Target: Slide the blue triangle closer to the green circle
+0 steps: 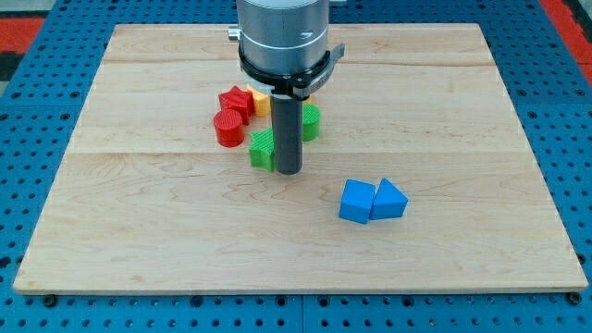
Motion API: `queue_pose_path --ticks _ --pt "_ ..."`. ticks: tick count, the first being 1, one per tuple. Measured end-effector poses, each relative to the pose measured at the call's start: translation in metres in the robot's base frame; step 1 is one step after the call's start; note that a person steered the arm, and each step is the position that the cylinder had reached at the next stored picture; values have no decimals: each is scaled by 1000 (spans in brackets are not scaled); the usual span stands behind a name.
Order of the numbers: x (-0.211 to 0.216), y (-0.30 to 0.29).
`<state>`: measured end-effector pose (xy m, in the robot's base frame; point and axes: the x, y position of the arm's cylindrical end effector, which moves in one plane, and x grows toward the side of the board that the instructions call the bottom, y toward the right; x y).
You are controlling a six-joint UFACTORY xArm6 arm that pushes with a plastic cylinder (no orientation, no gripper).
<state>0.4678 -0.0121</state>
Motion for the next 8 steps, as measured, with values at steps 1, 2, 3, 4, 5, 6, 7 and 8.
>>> queue_pose_path --ticks 1,2,3,4,5,6,7,8 --pt "-1 42" --pt "-7 111" --pt "-8 196" --pt "16 277" --pt "63 328" --pt "106 336" --pt "121 307" --pt "121 265"
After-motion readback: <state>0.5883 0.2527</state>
